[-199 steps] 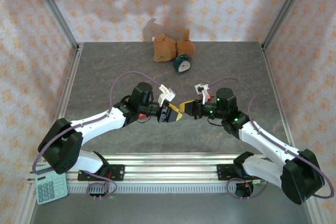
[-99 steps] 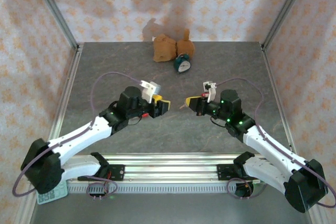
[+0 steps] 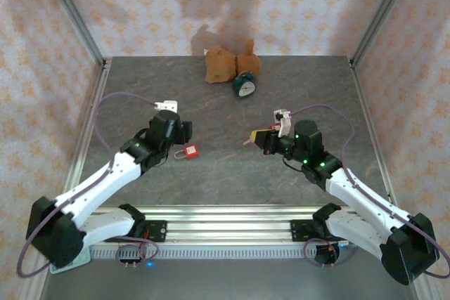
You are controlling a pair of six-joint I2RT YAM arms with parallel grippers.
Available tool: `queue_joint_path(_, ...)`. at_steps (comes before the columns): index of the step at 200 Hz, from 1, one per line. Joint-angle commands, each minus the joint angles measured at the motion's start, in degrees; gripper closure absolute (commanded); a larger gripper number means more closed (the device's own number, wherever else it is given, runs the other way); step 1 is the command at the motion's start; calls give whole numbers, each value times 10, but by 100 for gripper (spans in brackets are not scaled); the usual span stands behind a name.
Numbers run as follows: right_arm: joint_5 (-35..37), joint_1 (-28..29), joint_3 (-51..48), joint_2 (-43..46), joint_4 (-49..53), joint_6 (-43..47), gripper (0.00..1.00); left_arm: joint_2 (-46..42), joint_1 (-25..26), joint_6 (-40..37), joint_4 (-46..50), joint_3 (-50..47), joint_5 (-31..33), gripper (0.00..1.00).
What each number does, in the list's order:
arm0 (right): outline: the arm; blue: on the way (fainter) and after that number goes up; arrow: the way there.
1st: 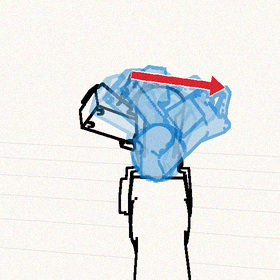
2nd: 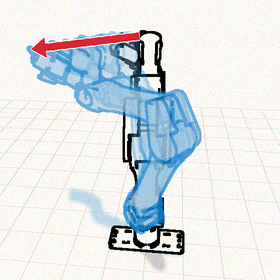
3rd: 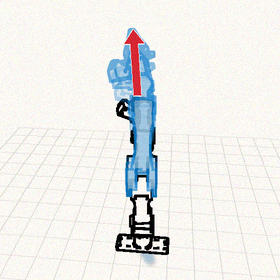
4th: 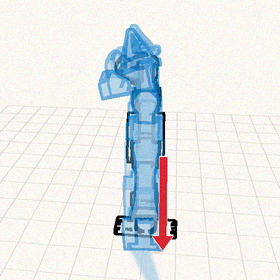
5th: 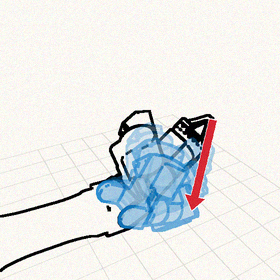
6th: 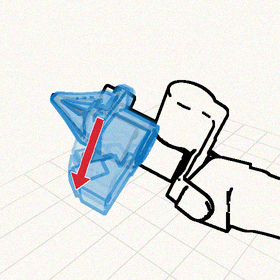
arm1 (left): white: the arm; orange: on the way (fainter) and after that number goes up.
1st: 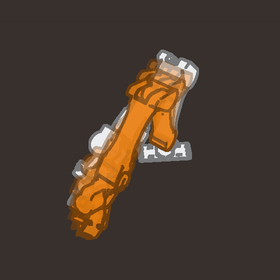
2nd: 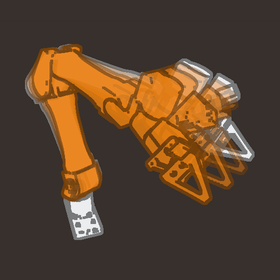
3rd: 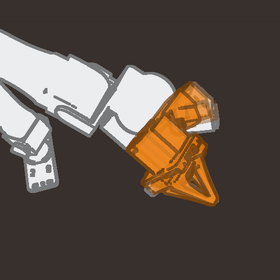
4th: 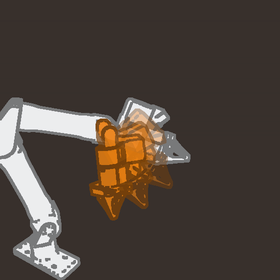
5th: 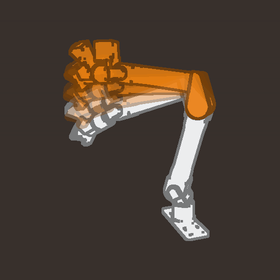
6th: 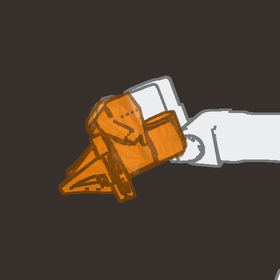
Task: Unlock with the key
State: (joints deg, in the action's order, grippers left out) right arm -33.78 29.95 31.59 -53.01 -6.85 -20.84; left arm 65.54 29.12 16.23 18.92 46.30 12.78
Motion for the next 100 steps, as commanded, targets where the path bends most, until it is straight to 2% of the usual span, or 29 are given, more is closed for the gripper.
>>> queue_joint_path(1, 8, 2, -1, 7, -17, 1, 90, 55, -2, 15, 91, 26, -19, 16)
queue_joint_path(29, 5, 2, -4, 14, -15, 1, 90, 117, -31, 25, 26, 25, -139, 14)
queue_joint_path(62, 0, 2, -8, 17, -17, -1, 90, 171, -61, 44, -18, 23, -225, 15)
queue_joint_path(100, -3, 2, -14, 19, -24, -3, 90, 206, -65, 56, -31, 8, -256, 15)
